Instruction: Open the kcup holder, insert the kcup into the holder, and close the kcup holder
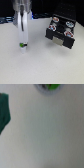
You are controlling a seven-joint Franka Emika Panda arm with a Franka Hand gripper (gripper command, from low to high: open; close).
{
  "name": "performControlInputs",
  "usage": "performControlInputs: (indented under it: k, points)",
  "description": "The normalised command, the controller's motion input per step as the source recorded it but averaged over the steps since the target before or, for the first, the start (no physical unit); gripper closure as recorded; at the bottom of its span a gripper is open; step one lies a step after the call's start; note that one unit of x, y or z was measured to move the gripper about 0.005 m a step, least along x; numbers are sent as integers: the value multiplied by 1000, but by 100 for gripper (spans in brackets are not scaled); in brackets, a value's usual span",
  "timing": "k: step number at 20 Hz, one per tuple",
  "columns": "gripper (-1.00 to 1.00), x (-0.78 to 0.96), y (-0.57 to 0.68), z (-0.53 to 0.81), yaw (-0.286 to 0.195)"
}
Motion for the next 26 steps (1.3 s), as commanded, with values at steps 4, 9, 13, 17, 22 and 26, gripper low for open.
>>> performControlInputs:
  k: [4, 9, 13, 17, 22, 26]
  points:
    - [-100, -158, -246, -385, -205]
    - [-100, 30, -46, -313, -177]
    - [-100, 74, -14, -286, -176]
    - [-100, 129, 32, -101, -183]
    - [-100, 75, -12, -28, -154]
    - [100, 61, 47, 18, -146]
